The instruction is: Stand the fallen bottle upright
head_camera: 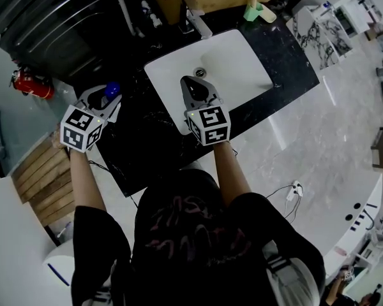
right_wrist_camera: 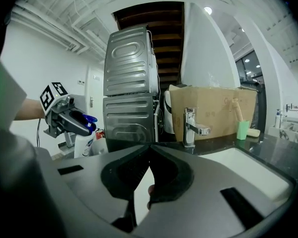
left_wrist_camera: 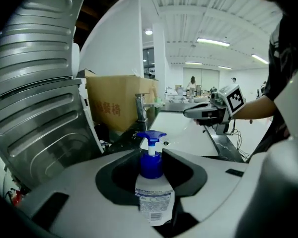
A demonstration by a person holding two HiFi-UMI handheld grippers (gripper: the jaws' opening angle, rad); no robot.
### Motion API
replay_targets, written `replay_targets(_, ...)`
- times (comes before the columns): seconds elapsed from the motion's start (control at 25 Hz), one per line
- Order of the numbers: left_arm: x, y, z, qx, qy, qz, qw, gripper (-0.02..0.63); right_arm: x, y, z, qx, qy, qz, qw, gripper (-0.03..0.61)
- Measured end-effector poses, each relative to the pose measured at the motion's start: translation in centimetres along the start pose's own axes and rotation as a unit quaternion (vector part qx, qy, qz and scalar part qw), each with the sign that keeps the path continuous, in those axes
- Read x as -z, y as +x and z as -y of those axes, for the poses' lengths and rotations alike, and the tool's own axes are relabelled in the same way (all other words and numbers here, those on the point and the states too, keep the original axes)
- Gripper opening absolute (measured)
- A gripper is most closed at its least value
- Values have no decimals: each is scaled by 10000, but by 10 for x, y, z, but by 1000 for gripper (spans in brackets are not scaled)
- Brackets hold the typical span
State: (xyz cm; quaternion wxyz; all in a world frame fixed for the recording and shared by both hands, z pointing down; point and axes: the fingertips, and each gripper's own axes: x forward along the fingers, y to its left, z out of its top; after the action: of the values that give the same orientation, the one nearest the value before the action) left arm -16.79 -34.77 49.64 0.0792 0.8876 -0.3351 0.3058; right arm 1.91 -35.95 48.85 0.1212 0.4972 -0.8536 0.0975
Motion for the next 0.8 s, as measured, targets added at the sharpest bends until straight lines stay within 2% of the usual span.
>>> replay_targets(0.32, 14, -36, -8, -346, -311, 458, 9979, 149, -5, 2, -31, -133, -111, 27, 9998, 14)
replay_targets(0.64, 33, -60, -14, -553, -581, 626, 9948, 149, -7, 6, -59, -299, -251, 17, 9992, 14)
replay_targets(0.8, 34, -61, -14, -576, -576, 691, 9943, 149, -7, 7, -68, -328, -305, 1, 9990, 14)
